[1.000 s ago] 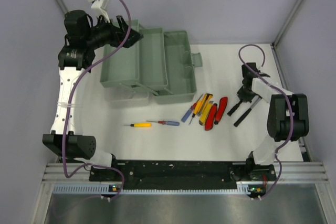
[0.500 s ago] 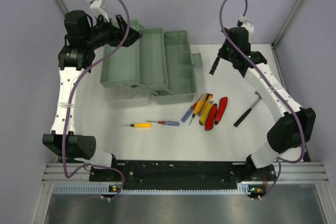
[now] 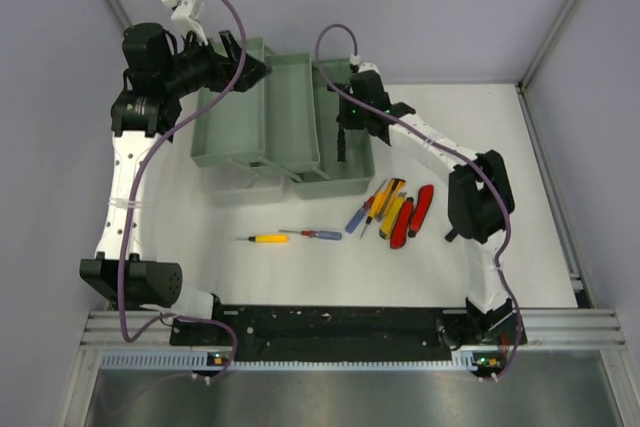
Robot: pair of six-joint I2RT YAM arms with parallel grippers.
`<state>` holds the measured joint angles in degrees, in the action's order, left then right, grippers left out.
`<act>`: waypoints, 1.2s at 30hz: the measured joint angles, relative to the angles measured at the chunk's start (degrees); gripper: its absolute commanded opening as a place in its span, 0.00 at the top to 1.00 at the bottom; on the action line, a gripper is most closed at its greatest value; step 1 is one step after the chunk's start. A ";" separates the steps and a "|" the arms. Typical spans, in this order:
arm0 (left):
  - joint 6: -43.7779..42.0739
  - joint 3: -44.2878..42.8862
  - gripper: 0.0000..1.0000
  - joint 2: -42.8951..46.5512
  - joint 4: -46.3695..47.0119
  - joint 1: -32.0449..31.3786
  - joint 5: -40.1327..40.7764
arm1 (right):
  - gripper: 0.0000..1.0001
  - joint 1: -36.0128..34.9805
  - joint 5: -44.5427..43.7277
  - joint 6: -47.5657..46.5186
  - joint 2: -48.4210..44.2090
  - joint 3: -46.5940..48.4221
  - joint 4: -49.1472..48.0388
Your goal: Pack the tool kit
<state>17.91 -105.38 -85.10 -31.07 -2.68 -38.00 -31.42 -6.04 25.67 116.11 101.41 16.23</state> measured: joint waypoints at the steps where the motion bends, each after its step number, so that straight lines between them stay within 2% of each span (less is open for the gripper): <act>1: 0.02 0.09 0.06 0.09 0.07 0.00 -0.02 | 1.00 -0.17 0.55 -0.39 1.36 0.31 0.07; 9: 0.22 0.13 0.06 0.13 0.50 0.00 -0.02 | 1.00 -0.44 1.77 -3.93 9.94 6.38 0.42; 21: 0.52 0.83 0.07 0.13 1.01 0.00 -0.02 | 0.99 -0.74 -2.08 -6.16 18.60 12.46 1.90; 24: 0.70 0.83 0.07 0.13 1.09 0.00 0.00 | 0.94 -0.96 -2.78 -6.23 20.20 15.21 2.93; 29: 0.94 0.92 0.07 0.13 1.11 0.00 0.00 | 0.75 -1.05 -3.50 -6.03 21.97 18.05 3.48; 32: 1.01 1.07 0.07 0.13 1.09 0.00 0.04 | 0.71 -1.22 -3.82 -6.14 22.34 18.40 3.39; 36: 1.01 1.16 0.07 0.13 1.09 0.00 0.20 | 0.71 -1.46 -4.44 -6.14 22.34 18.40 3.19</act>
<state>18.92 -104.22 -84.97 -29.98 -2.68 -37.80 -32.88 -10.48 19.53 138.45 119.81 19.42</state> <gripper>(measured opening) 0.931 0.287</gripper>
